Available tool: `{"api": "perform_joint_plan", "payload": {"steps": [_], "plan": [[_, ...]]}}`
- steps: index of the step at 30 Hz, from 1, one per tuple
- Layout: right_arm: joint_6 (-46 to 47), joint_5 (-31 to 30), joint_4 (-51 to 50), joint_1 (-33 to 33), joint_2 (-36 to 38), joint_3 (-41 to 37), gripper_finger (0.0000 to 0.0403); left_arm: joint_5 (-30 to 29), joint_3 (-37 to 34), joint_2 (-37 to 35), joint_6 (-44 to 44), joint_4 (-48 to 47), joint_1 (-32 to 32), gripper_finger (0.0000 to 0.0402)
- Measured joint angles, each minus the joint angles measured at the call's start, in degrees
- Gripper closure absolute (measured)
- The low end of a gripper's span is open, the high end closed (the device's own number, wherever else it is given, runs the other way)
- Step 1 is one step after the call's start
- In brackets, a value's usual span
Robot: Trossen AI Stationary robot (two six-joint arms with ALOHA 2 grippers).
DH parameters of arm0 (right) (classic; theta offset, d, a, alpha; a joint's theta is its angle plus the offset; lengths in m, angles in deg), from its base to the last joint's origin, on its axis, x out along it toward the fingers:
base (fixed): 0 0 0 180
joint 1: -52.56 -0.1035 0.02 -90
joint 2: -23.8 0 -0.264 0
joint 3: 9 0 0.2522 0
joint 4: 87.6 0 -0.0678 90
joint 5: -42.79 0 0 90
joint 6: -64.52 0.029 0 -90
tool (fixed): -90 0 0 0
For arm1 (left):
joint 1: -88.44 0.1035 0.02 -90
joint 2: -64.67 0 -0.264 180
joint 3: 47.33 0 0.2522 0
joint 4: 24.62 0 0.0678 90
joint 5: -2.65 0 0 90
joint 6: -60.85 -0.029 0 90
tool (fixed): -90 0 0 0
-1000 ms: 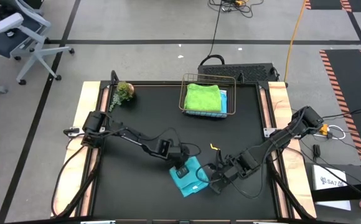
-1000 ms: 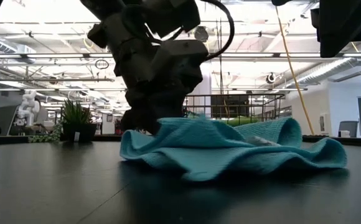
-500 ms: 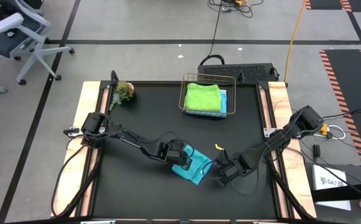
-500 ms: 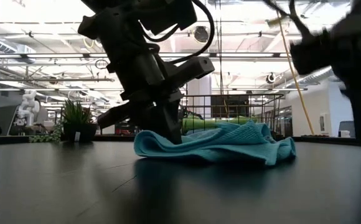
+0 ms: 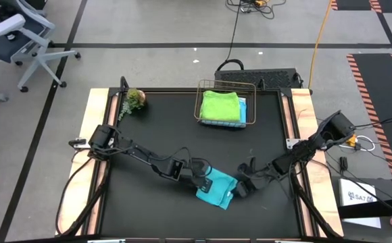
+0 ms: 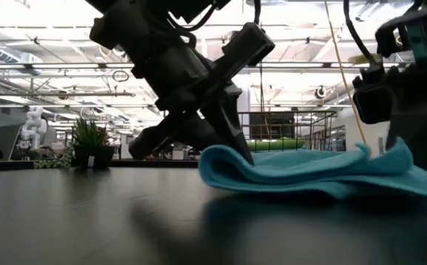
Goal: Fold microfiber towels
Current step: Put the blue towel into the wire basket
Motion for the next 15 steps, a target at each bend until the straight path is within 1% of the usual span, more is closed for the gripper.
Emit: {"api": "perform_joint_plan", "payload": {"steps": [3,9,13,15], "plan": [[1.46,-1.67,1.55,-0.04,0.02,-0.64,0.0273,-0.02,-0.01,-0.04,-0.13,1.33,0.13,0.0361],[0.8,-5.72,3.64,0.98,-0.02,-0.5,0.0273,-0.65,0.04,-0.13,-1.55,4.54,0.58,0.036],[1.31,-5.09,1.66,1.98,-0.04,-0.48,0.0273,-0.66,0.09,-0.24,-3.39,6.51,1.0,0.036],[1.74,-2.17,1.42,2.02,-0.04,-0.44,0.0273,-0.65,0.09,-0.24,-3.84,5.81,1.19,0.036]]}}
